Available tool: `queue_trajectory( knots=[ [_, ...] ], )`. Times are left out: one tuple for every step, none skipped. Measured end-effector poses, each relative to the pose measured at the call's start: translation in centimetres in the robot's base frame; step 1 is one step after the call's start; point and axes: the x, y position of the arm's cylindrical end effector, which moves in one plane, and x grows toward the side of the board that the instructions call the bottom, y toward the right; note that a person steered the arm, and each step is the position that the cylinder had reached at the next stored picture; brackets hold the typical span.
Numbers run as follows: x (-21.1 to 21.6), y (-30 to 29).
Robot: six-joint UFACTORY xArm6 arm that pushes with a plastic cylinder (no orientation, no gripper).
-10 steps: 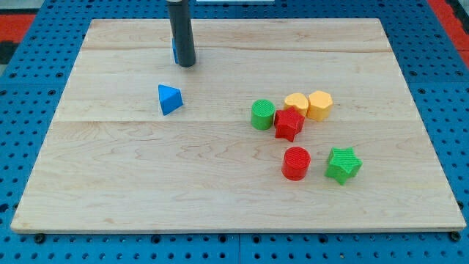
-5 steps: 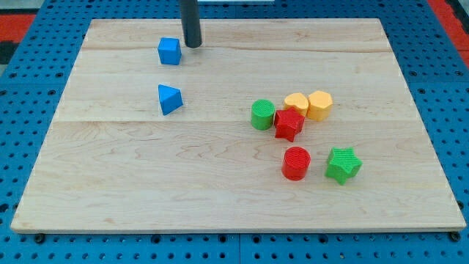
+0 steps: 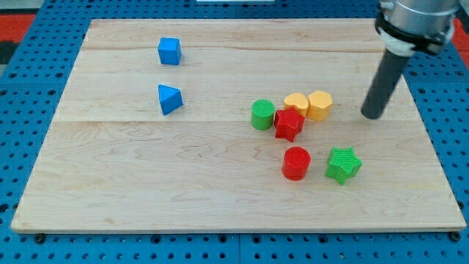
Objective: Slide the blue cube diagonally to the top side
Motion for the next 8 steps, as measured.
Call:
queue_trajectory(
  knots=[
    [2.9, -0.3],
    [5.2, 3.3],
    [8.4, 3.3],
    [9.1, 3.3],
    [9.1, 3.3],
    [9.1, 3.5],
    [9.0, 3.5],
    [8.9, 1.0]
  ],
)
